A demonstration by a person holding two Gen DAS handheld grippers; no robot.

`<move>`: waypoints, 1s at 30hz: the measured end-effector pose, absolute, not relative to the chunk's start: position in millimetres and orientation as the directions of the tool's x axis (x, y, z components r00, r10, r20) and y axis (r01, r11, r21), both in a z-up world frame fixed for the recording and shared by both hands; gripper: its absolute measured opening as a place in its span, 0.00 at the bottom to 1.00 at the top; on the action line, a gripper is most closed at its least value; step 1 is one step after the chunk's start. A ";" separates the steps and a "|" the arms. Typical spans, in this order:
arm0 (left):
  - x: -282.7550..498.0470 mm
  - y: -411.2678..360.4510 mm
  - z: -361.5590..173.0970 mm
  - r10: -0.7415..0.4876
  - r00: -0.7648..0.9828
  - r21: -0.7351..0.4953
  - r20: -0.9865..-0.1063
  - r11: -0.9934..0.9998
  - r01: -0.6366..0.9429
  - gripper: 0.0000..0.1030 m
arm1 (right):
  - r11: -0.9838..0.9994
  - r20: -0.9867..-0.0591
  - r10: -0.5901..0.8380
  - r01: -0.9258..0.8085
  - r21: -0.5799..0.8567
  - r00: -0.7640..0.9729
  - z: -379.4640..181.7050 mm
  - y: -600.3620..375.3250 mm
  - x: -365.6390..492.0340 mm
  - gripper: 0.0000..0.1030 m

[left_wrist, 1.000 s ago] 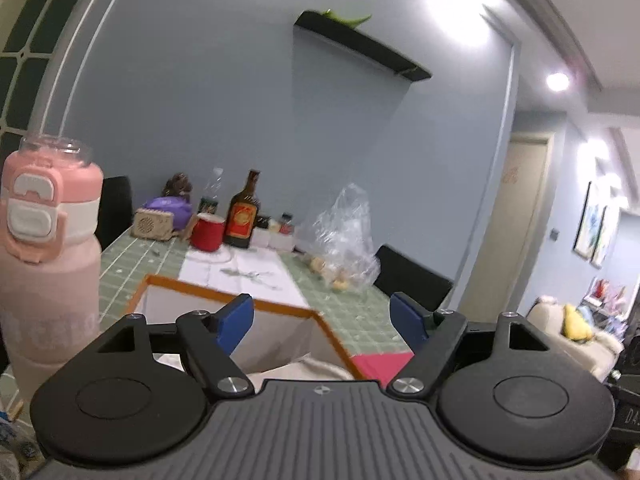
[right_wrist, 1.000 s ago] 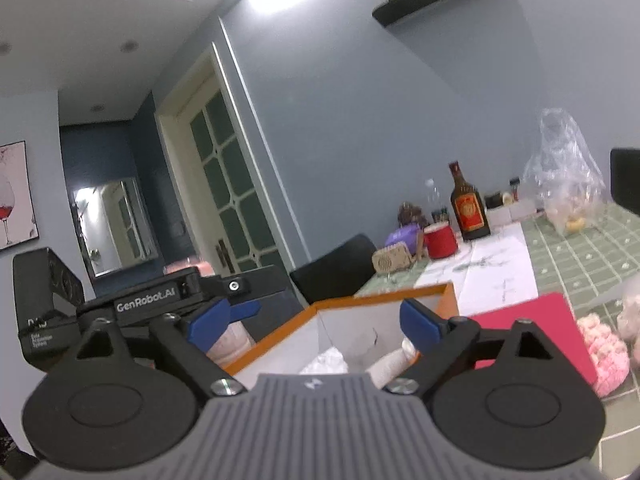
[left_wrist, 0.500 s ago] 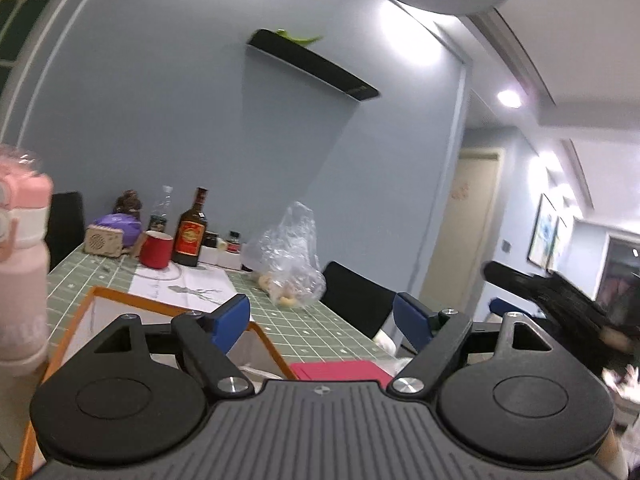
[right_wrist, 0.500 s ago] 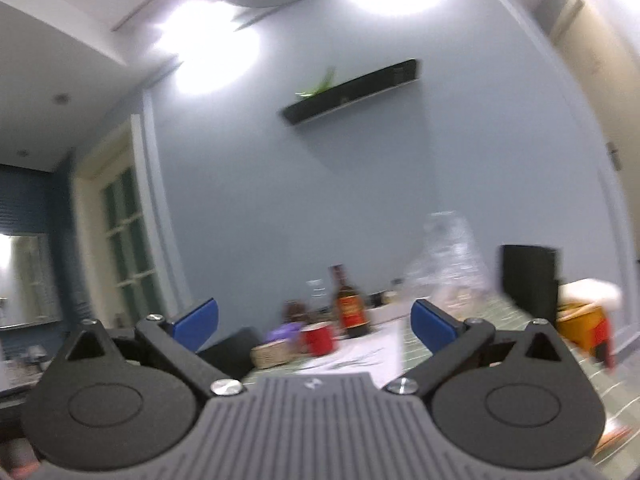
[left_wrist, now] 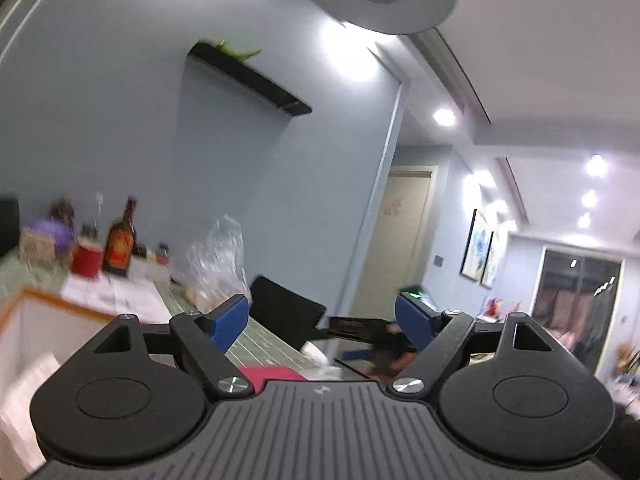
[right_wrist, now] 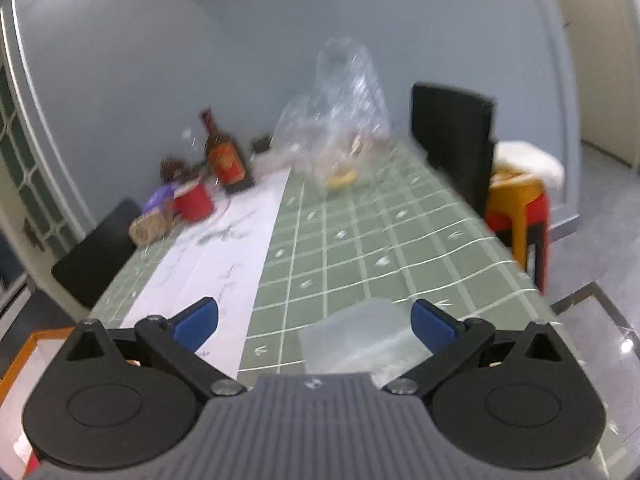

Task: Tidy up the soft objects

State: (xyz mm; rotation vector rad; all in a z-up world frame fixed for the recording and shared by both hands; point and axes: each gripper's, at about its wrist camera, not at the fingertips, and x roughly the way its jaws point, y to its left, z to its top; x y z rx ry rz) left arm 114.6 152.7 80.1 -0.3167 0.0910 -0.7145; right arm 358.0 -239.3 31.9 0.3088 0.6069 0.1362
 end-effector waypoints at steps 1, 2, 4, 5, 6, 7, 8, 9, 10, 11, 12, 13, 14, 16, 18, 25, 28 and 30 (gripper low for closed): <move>119.1 152.0 79.3 -0.661 0.750 -0.339 0.008 0.704 0.624 0.95 | 0.955 -0.567 0.211 -0.044 0.293 0.796 27.8 -231.1 369.2 0.98; 123.3 151.2 77.9 -0.670 0.742 -0.359 -0.009 0.695 0.623 0.95 | 0.962 -0.598 0.206 -0.047 0.270 0.775 21.3 -224.7 377.8 0.98; 129.0 151.5 73.1 -0.681 0.731 -0.383 -0.027 0.683 0.622 0.95 | 0.964 -0.665 0.212 -0.044 0.260 0.716 5.3 -215.1 392.3 0.98; 132.1 150.3 71.0 -0.685 0.727 -0.386 -0.042 0.682 0.621 0.95 | 0.962 -0.692 0.230 -0.052 0.268 0.685 -2.3 -213.0 399.9 0.98; 135.5 148.1 69.4 -0.687 0.724 -0.381 -0.065 0.687 0.618 0.95 | 0.960 -0.703 0.247 -0.071 0.270 0.666 -9.0 -210.3 402.3 0.98; 136.5 146.7 68.1 -0.685 0.725 -0.374 -0.080 0.694 0.615 0.95 | 0.960 -0.716 0.264 -0.105 0.259 0.646 -13.0 -205.2 404.8 0.98; 137.4 144.6 65.9 -0.678 0.730 -0.362 -0.093 0.706 0.609 0.95 | 0.964 -0.739 0.261 -0.133 0.229 0.621 -17.2 -199.7 406.3 0.98; 138.7 143.0 64.3 -0.673 0.732 -0.352 -0.103 0.713 0.606 0.95 | 0.970 -0.766 0.244 -0.153 0.190 0.595 -21.9 -194.1 401.8 0.98; 138.5 142.0 63.2 -0.673 0.731 -0.346 -0.112 0.716 0.606 0.95 | 0.975 -0.799 0.214 -0.173 0.139 0.562 -27.9 -188.4 403.3 0.98; 138.8 140.6 62.1 -0.675 0.728 -0.338 -0.122 0.718 0.609 0.95 | 0.976 -0.819 0.200 -0.183 0.118 0.538 -32.3 -187.3 402.6 0.98; 138.0 139.2 61.2 -0.677 0.725 -0.331 -0.129 0.718 0.612 0.95 | 0.973 -0.831 0.217 -0.183 0.142 0.513 -35.9 -190.1 401.3 0.97; 137.5 138.1 60.8 -0.677 0.724 -0.321 -0.133 0.720 0.615 0.95 | 0.972 -0.830 0.228 -0.172 0.162 0.508 -36.3 -194.1 398.5 0.98; 135.3 137.2 60.3 -0.678 0.723 -0.311 -0.133 0.721 0.619 0.95 | 0.972 -0.836 0.228 -0.163 0.168 0.499 -34.4 -197.0 395.6 0.98; 130.2 135.6 60.4 -0.681 0.722 -0.292 -0.124 0.720 0.629 0.95 | 0.975 -0.851 0.214 -0.153 0.159 0.479 -30.7 -202.4 386.9 0.97; 127.2 135.0 60.4 -0.680 0.723 -0.279 -0.120 0.722 0.633 0.95 | 0.973 -0.862 0.219 -0.172 0.156 0.456 -29.1 -206.0 375.4 0.96; 131.2 129.8 58.4 -0.683 0.717 -0.268 -0.141 0.723 0.637 0.95 | 0.955 -0.869 0.263 -0.242 0.172 0.419 -28.9 -207.1 317.7 0.96; 133.5 129.5 56.6 -0.691 0.706 -0.269 -0.153 0.717 0.643 0.95 | 0.952 -0.862 0.262 -0.264 0.156 0.435 -29.3 -202.9 282.1 0.95; 133.8 129.7 56.9 -0.695 0.703 -0.272 -0.153 0.713 0.646 0.94 | 0.949 -0.850 0.272 -0.274 0.159 0.451 -29.6 -202.5 259.4 0.95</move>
